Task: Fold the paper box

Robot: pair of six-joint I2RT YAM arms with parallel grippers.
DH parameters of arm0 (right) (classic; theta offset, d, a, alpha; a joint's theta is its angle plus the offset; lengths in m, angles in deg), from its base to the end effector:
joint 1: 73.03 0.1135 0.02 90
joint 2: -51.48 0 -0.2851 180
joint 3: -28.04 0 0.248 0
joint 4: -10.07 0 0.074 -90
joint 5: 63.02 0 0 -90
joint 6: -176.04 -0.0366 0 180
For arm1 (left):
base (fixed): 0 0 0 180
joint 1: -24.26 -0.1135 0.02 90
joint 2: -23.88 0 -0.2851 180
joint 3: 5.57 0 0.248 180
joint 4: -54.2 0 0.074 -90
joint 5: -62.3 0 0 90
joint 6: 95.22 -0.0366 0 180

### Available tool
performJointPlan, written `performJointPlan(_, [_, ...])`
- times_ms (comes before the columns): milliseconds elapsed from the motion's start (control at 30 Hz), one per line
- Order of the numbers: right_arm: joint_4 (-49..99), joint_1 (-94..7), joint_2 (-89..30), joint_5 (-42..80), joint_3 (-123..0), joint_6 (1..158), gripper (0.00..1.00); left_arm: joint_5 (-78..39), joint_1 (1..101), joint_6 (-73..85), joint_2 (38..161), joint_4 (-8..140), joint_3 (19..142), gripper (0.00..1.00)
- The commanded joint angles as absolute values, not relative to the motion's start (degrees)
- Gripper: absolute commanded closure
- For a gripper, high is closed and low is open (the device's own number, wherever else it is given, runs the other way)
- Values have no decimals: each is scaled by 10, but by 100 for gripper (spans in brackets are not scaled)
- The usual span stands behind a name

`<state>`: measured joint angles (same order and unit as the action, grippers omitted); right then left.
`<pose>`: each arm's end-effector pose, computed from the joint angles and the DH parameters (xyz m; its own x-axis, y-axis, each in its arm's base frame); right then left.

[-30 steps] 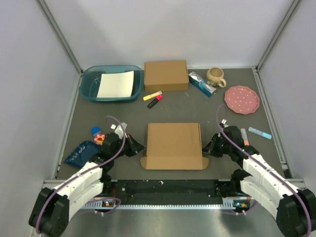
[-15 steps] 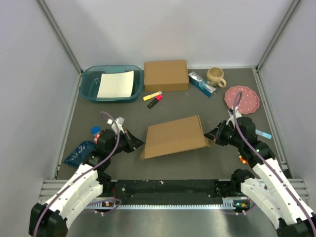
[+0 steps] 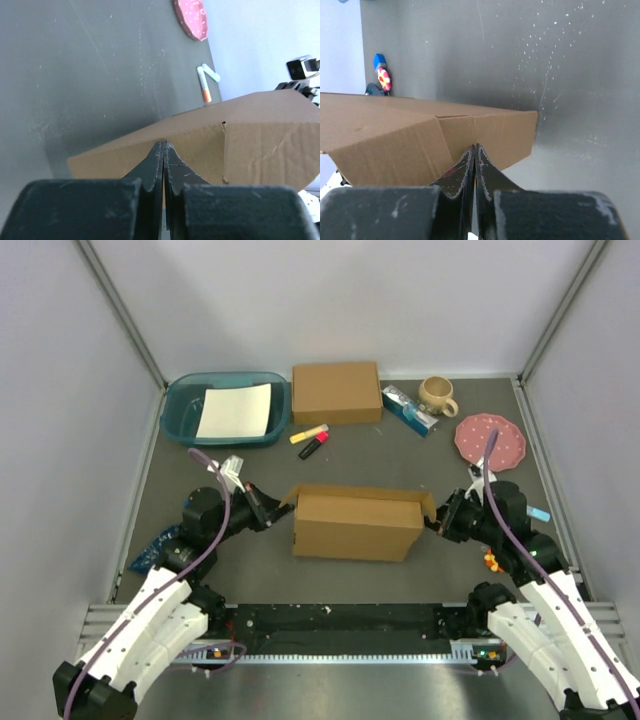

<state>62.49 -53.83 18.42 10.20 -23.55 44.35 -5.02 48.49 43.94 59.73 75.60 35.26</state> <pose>0.0973 0.0451 0.2870 -0.7532 0.4120 -0.5128 -0.0539 0.7383 0.6723 0.1213 -0.0701 0.2715 -0.7102 -0.4458 -0.5448 0.2732 0.5387 -0.7970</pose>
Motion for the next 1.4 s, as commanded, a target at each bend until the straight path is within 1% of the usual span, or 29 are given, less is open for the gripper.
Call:
performJointPlan(0, [596, -529, 186, 46, -240, 430, 100, -5, 496, 444, 626, 687, 383, 100])
performJointPlan(133, [588, -529, 185, 55, -208, 437, 100, -6, 495, 440, 653, 666, 357, 100])
performJointPlan(333, [578, -530, 175, 78, -180, 453, 100, -34, 496, 426, 653, 652, 302, 100])
performJointPlan(400, [579, -529, 173, 87, -180, 458, 100, -43, 496, 414, 651, 661, 299, 100])
performJointPlan(533, [590, -529, 176, 107, -199, 468, 100, -91, 496, 382, 632, 726, 311, 100])
performJointPlan(600, [607, -528, 174, 121, -210, 475, 99, -130, 496, 371, 622, 751, 321, 97])
performJointPlan(700, [652, -529, 169, 155, -240, 495, 91, -185, 496, 356, 601, 798, 336, 87])
performJointPlan(733, [664, -529, 168, 165, -258, 500, 86, -199, 496, 351, 590, 812, 339, 79])
performJointPlan(767, [677, -529, 168, 176, -267, 509, 83, -214, 496, 349, 585, 841, 344, 75])
performJointPlan(833, [716, -529, 168, 208, -294, 518, 76, -254, 496, 336, 575, 871, 359, 70])
performJointPlan(900, [742, -529, 161, 227, -313, 529, 73, -293, 496, 327, 568, 904, 371, 63])
performJointPlan(933, [772, -529, 157, 237, -336, 540, 68, -309, 496, 328, 561, 917, 374, 61])
performJointPlan(967, [786, -529, 155, 248, -347, 546, 66, -320, 496, 328, 556, 927, 377, 57])
performJointPlan(1033, [821, -529, 158, 284, -386, 561, 61, -349, 496, 325, 546, 947, 386, 54])
performJointPlan(1133, [837, -529, 168, 319, -434, 582, 58, -382, 496, 320, 536, 965, 398, 50])
performJointPlan(1200, [821, -529, 177, 303, -448, 598, 56, -401, 496, 320, 531, 971, 409, 49])
performJointPlan(1233, [813, -529, 178, 291, -456, 619, 53, -409, 496, 320, 528, 970, 412, 48])
performJointPlan(1367, [779, -529, 169, 229, -463, 651, 50, -426, 496, 313, 529, 968, 437, 47])
